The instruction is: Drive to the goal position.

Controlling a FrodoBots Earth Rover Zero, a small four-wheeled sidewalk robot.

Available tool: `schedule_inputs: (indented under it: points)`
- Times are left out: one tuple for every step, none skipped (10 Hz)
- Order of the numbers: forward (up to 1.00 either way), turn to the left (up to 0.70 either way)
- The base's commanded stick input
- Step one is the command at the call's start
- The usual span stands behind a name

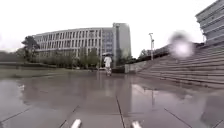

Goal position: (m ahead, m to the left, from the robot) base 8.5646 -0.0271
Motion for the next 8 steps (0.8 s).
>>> schedule_inputs:
  points:
    - [0.70,0.00]
    - [0.70,0.00]
    - [0.70,0.00]
    - [0.70,0.00]
    - [0.70,0.00]
    - [0.70,0.00]
    - [0.70,0.00]
    - [0.70,0.00]
